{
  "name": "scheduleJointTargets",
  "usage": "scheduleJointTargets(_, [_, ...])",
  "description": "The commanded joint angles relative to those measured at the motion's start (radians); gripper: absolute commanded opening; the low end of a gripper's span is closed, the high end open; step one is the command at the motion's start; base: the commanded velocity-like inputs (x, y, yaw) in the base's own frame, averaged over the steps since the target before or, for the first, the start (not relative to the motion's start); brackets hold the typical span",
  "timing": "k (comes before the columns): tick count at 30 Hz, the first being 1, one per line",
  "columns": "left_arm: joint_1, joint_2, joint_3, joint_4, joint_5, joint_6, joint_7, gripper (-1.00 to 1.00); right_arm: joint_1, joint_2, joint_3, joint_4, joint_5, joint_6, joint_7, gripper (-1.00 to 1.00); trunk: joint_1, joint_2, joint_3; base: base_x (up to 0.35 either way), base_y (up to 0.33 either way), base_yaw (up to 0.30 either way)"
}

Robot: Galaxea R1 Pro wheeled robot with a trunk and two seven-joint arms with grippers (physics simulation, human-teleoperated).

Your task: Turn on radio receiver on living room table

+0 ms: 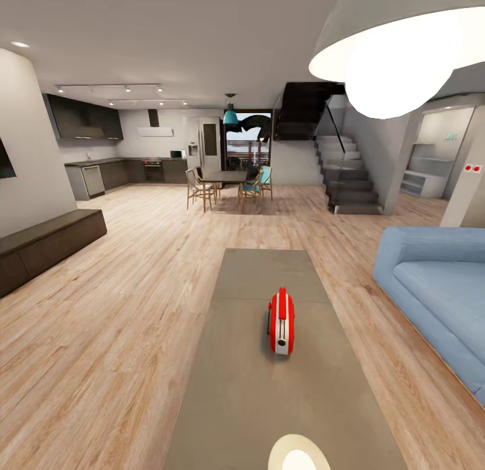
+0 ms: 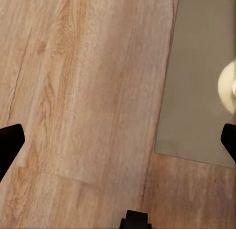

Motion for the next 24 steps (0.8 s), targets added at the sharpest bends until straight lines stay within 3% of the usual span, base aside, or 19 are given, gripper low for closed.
scheduleJointTargets(1, [0.0, 0.0, 0.0, 0.0, 0.0, -0.013, 0.0, 1.0, 0.0, 0.0, 0.001, 0.0, 0.001, 0.001, 0.0, 1.0, 0.0, 0.0, 0.0, 0.0, 0.0, 0.0])
scheduleJointTargets(5, [0.0, 0.0, 0.001, 0.0, 0.0, -0.049, 0.0, 1.0, -0.004, 0.0, 0.001, -0.01, 0.01, 0.002, 0.0, 1.0, 0.0, 0.0, 0.0, 0.0, 0.0, 0.0])
scheduleJointTargets(8, [0.0, -0.001, 0.002, 0.0, 0.0, -0.076, 0.0, 1.0, -0.039, 0.0, 0.002, -0.03, 0.012, 0.01, 0.0, 1.0, 0.0, 0.0, 0.0, 0.0, 0.0, 0.0])
scheduleJointTargets(10, [0.0, 0.0, 0.003, 0.001, 0.0, -0.089, 0.0, 1.0, -0.076, 0.0, 0.002, -0.039, 0.012, 0.014, 0.0, 1.0, 0.0, 0.0, 0.0, 0.0, 0.0, 0.0])
scheduleJointTargets(12, [0.0, 0.0, 0.002, 0.013, 0.001, -0.1, 0.0, 1.0, -0.157, 0.002, 0.001, -0.044, 0.006, 0.033, 0.002, 1.0, 0.0, 0.0, 0.0, 0.0, 0.0, 0.0])
scheduleJointTargets(13, [0.0, -0.001, -0.002, 0.062, 0.002, -0.114, -0.001, 1.0, -0.232, 0.005, 0.0, -0.046, 0.003, 0.085, 0.002, 1.0, 0.0, 0.0, 0.0, 0.0, 0.0, 0.0])
scheduleJointTargets(16, [0.001, -0.002, -0.004, 0.175, 0.003, -0.181, -0.002, 1.0, -0.36, 0.008, 0.0, -0.054, 0.001, 0.218, 0.004, 1.0, 0.0, 0.0, 0.0, 0.0, 0.0, 0.0])
scheduleJointTargets(19, [0.0, 0.001, -0.003, 0.266, 0.003, -0.247, -0.002, 1.0, -0.435, 0.009, 0.0, -0.073, 0.001, 0.291, 0.004, 1.0, 0.0, 0.0, 0.0, 0.0, 0.0, 0.0])
scheduleJointTargets(21, [0.0, 0.008, -0.001, 0.4, 0.001, -0.348, -0.002, 1.0, -0.507, 0.019, 0.0, -0.143, 0.0, 0.378, 0.003, 1.0, 0.0, 0.0, 0.0, 0.0, 0.0, 0.0])
scheduleJointTargets(24, [0.0, 0.021, 0.0, 0.478, 0.001, -0.398, -0.002, 1.0, -0.541, 0.029, 0.0, -0.239, 0.0, 0.462, 0.004, 1.0, 0.0, 0.0, 0.0, 0.0, 0.0, 0.0])
